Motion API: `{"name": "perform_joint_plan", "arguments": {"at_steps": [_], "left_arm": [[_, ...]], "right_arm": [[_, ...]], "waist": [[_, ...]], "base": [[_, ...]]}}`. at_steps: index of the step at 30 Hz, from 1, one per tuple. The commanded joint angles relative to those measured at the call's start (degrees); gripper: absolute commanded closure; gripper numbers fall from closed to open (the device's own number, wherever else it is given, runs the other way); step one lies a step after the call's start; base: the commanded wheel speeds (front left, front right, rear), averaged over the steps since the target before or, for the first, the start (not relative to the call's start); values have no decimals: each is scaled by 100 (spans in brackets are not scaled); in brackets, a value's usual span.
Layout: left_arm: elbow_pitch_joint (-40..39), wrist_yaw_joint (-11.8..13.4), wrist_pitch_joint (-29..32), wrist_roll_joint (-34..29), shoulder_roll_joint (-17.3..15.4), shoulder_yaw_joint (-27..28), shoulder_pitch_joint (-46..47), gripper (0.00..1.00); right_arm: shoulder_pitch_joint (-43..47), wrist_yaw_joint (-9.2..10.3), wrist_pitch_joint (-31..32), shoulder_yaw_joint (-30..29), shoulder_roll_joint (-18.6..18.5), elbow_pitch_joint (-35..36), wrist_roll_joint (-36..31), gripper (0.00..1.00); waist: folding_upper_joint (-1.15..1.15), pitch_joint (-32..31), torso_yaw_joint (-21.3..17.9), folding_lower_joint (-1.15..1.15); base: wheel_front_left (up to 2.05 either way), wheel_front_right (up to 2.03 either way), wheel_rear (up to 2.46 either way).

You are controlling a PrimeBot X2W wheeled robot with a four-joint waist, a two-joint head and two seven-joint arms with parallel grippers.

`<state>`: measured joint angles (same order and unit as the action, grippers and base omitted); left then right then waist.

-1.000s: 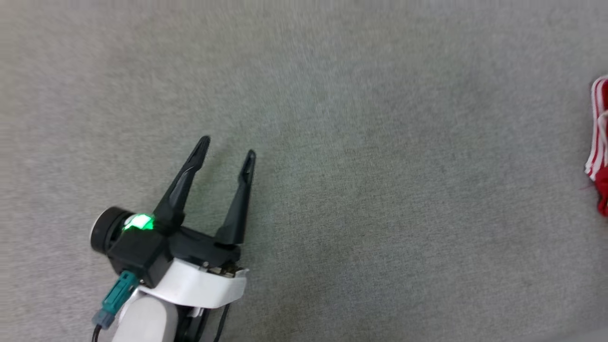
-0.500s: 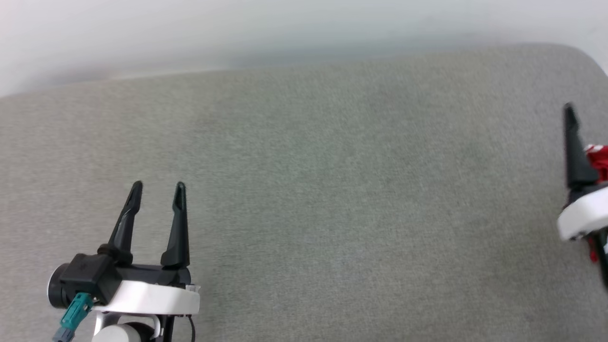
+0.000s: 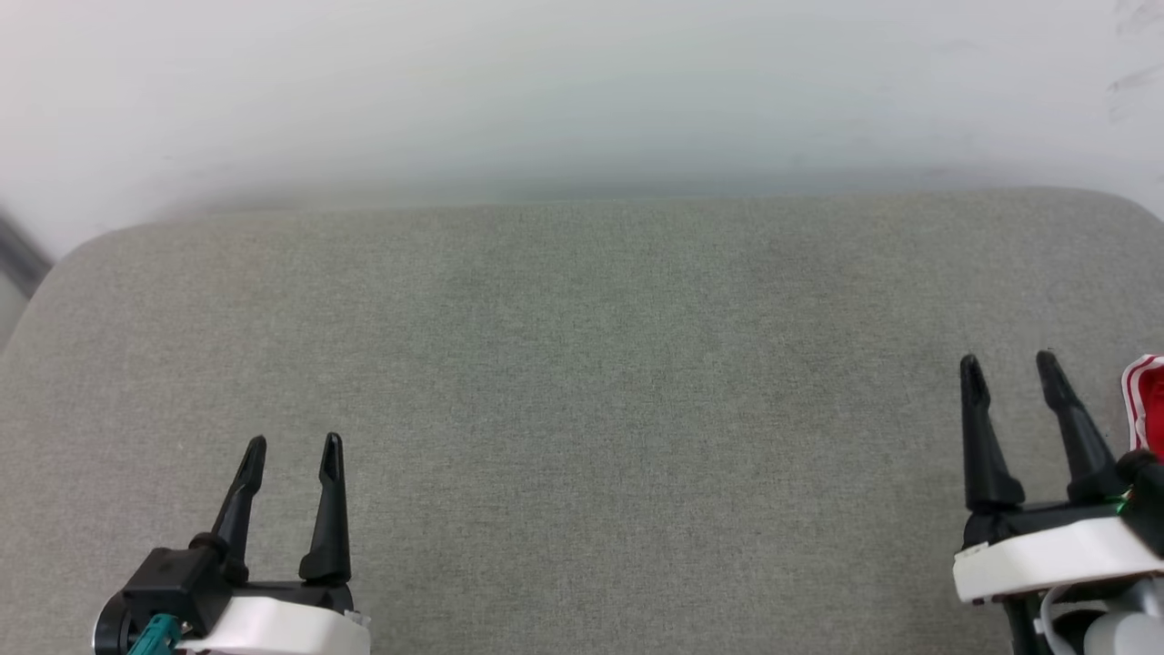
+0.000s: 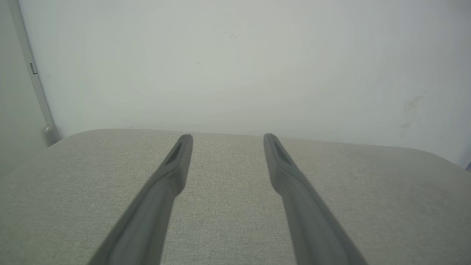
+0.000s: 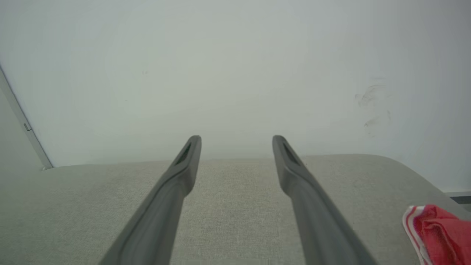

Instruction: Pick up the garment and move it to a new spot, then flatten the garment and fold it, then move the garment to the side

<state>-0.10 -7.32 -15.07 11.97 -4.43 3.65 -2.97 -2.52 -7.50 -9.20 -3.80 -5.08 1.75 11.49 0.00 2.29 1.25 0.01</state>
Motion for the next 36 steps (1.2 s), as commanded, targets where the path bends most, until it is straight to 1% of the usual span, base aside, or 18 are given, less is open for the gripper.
{"name": "perform_joint_plan", "arguments": {"at_steps": [1,6,8,9,16,22,35,36], "left_arm": [[22,-7,-12,10,27,12,-45,0],[78,-13,-12,-19,49,55,-129,0],[95,-16,-12,-74,38,11,-139,0],[89,-16,-12,16,41,-58,-141,0],[62,-14,-12,58,-15,-111,-145,0],[-10,-15,-12,-10,14,-56,-176,0],[-44,-16,-12,154,85,69,-160,0],[-25,-7,0,145,79,66,-137,100]], "right_arm": [[87,2,-69,25,41,-46,-22,0],[167,2,-199,194,87,-257,-27,0],[152,2,-220,201,95,-313,-68,0],[139,2,-236,199,98,-337,-95,0],[80,2,-323,195,133,-488,-188,0],[46,2,-353,189,137,-546,-206,0],[18,2,-417,290,125,-600,-132,0],[90,0,-392,284,119,-605,-110,100]], "waist": [[0,-35,-1,-1],[0,-113,-37,-1],[0,-136,-50,-1],[0,-142,-57,-1],[0,-137,-82,-1],[0,-142,-88,-1],[0,-107,-78,-1],[0,-105,-79,-2]], "base": [[0,0,0],[0,0,0],[0,0,0],[0,0,0],[0,0,0],[0,0,0],[0,0,0],[0,0,0]]}}
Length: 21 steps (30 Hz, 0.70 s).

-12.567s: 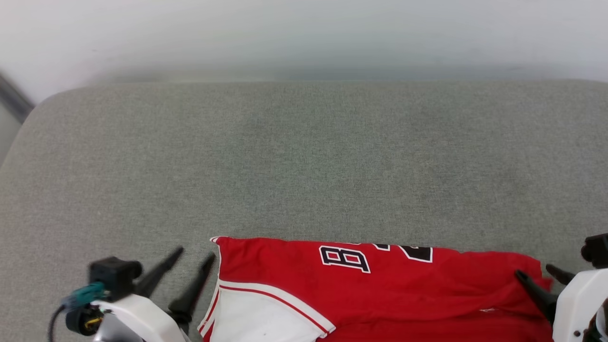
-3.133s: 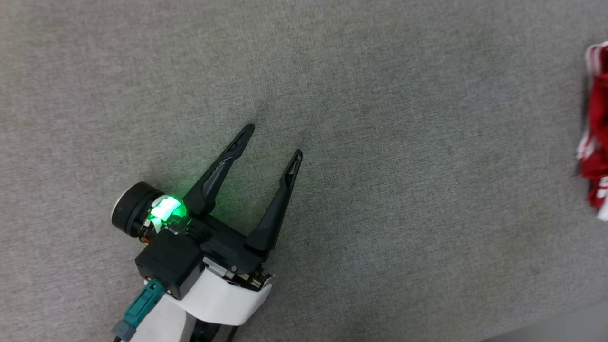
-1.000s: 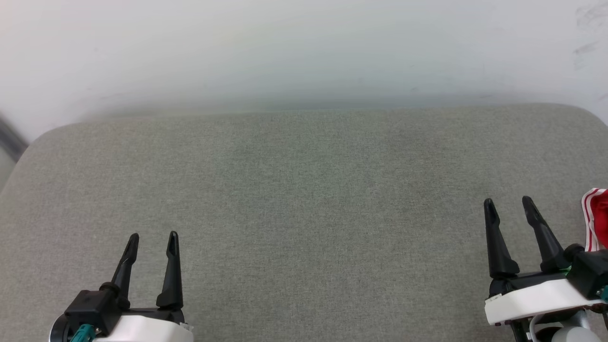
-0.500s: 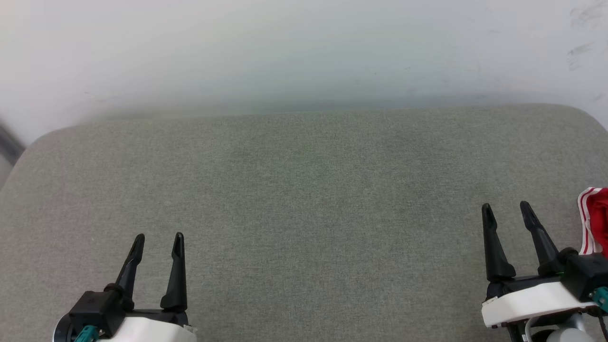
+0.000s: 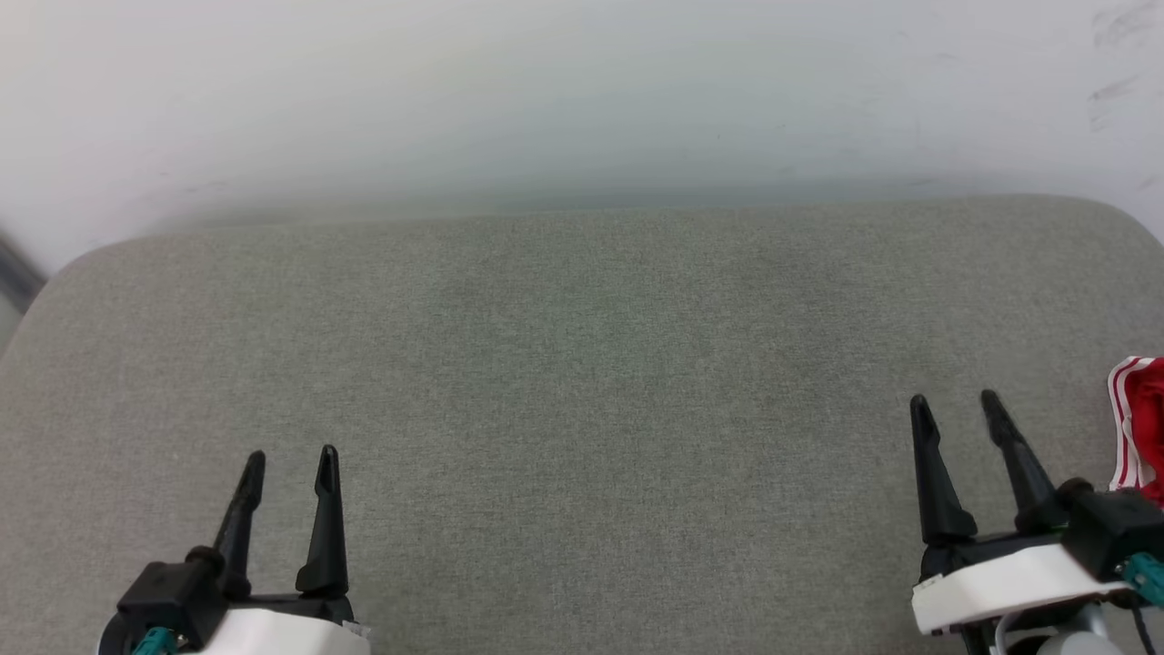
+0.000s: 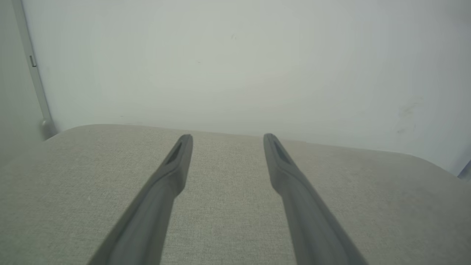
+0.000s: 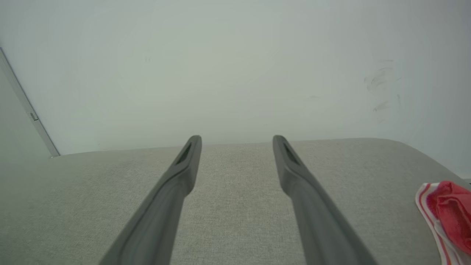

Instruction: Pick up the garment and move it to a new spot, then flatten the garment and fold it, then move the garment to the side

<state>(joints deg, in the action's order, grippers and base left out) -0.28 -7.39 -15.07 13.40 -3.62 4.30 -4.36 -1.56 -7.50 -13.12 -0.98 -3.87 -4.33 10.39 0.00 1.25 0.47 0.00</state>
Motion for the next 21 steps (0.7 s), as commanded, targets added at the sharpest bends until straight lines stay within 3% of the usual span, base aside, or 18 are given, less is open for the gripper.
{"name": "perform_joint_plan", "arguments": {"at_steps": [1,5,21], "left_arm": [[43,0,2,1,4,-6,-3,100],[180,0,28,79,34,-26,-42,100],[454,0,427,1791,-14,-40,206,100]], "right_arm": [[16,0,3,5,1,-37,5,100],[98,-1,23,7,8,-177,103,100],[-36,-1,426,-104,19,-337,1824,100]], "waist": [[0,0,0,0],[0,0,-1,0],[0,-14,-7,0]], "base": [[0,0,0],[0,0,0],[0,0,0]]}}
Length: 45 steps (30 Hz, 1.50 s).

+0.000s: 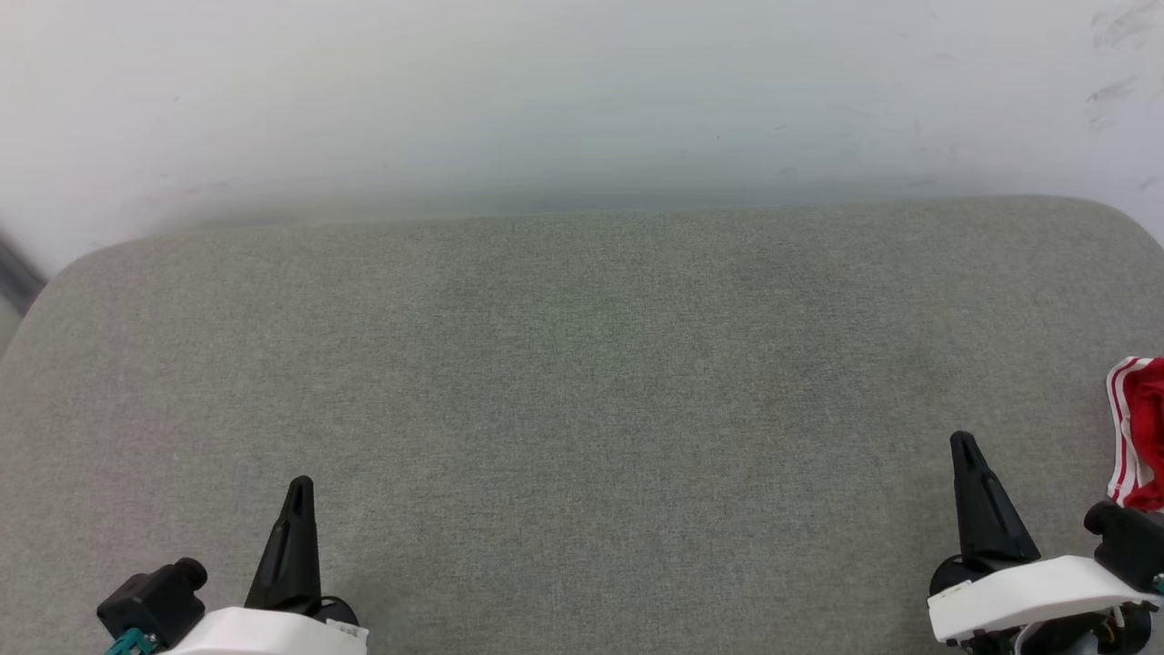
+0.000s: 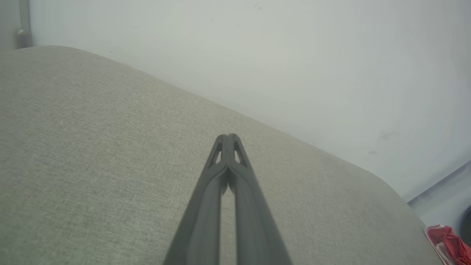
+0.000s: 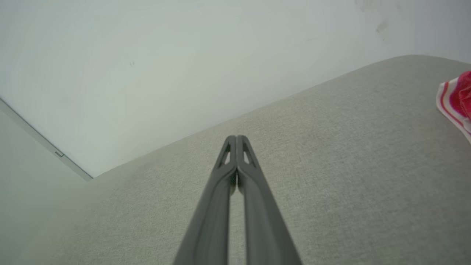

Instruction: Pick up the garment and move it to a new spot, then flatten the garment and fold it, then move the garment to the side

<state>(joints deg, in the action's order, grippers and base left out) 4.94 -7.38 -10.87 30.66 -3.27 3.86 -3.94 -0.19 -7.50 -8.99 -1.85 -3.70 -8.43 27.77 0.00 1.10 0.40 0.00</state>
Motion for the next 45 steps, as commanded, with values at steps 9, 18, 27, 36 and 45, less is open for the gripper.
{"name": "perform_joint_plan", "arguments": {"at_steps": [9,18,27,36,45], "left_arm": [[65,-4,206,887,-65,4,287,100],[169,-6,387,1621,-75,11,389,100],[269,-7,561,2289,-81,23,482,100],[364,-9,720,2892,-83,38,566,100],[450,-10,868,3442,-80,55,641,100]], "right_arm": [[-240,-1,210,-74,9,-6,917,100],[-294,0,391,-124,16,-78,1663,100],[-346,0,552,-173,24,-144,2347,100],[-389,0,704,-216,32,-205,2969,100],[-441,0,844,-256,39,-262,3535,100]], "waist": [[0,-8,-3,0],[0,-15,-6,0],[0,-23,-10,0],[0,-31,-13,0],[0,-38,-16,0]], "base": [[0,0,0],[0,0,0],[0,0,0],[0,0,0],[0,0,0]]}}
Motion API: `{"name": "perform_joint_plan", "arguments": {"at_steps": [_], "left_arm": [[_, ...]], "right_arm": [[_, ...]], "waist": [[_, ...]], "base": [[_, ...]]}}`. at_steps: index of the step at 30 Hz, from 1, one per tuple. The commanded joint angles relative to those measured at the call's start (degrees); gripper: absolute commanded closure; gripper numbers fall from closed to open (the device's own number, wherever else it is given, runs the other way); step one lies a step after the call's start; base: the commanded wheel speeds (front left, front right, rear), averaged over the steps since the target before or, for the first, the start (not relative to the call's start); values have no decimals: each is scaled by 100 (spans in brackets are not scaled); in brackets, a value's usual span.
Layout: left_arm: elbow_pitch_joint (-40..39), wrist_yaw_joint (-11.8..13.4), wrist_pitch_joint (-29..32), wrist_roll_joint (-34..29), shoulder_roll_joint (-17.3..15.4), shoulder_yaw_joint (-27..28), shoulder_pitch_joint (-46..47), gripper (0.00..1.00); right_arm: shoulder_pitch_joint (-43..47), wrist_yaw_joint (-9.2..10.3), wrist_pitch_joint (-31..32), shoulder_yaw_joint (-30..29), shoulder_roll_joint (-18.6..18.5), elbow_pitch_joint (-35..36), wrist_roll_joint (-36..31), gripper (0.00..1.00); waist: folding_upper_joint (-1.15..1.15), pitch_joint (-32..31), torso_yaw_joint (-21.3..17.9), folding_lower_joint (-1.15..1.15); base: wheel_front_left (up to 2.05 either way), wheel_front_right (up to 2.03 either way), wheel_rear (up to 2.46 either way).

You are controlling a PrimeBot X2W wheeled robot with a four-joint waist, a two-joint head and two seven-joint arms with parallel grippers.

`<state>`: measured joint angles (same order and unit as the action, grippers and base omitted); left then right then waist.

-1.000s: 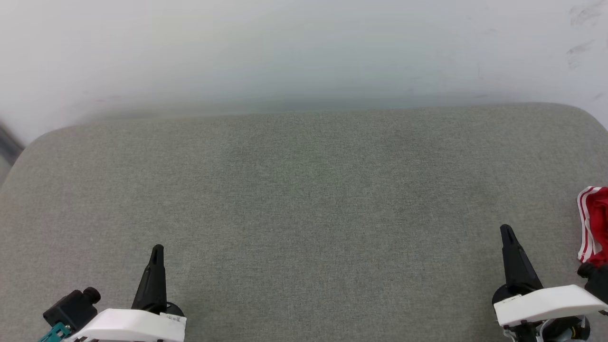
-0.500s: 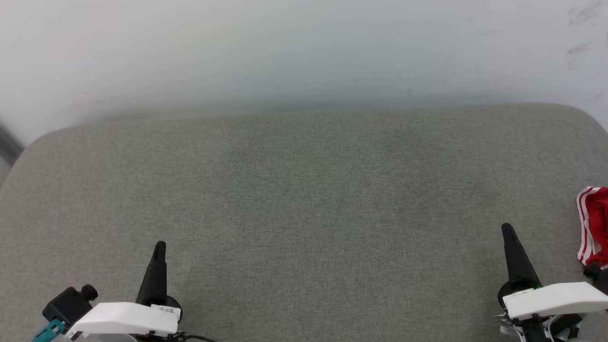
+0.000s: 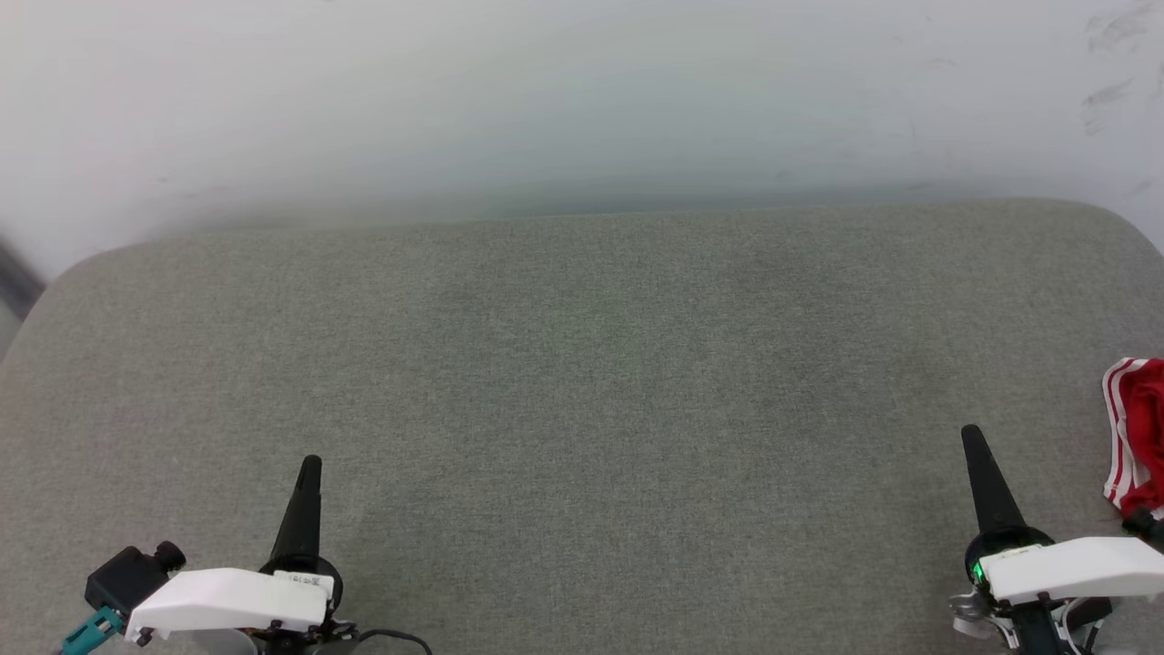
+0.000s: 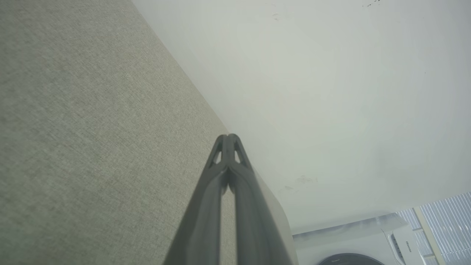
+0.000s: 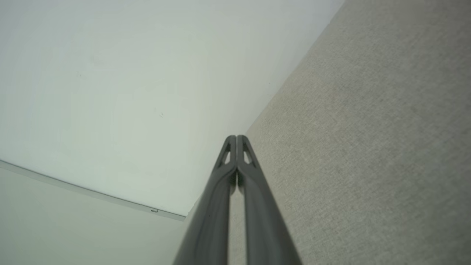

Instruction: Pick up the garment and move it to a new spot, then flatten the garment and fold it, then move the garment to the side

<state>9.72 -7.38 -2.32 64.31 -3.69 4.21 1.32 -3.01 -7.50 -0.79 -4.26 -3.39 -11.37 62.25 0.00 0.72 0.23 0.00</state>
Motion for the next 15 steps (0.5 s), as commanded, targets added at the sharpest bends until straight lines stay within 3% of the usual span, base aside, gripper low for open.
{"name": "perform_joint_plan", "arguments": {"at_steps": [1,15], "left_arm": [[-18,-10,28,134,-38,22,123,100],[105,-12,243,893,-31,50,234,100]], "right_arm": [[-163,0,33,-20,9,25,148,100],[-218,1,233,-77,22,-54,937,100]], "waist": [[0,-1,0,0],[0,-13,-5,0]], "base": [[0,0,0],[0,0,0]]}}
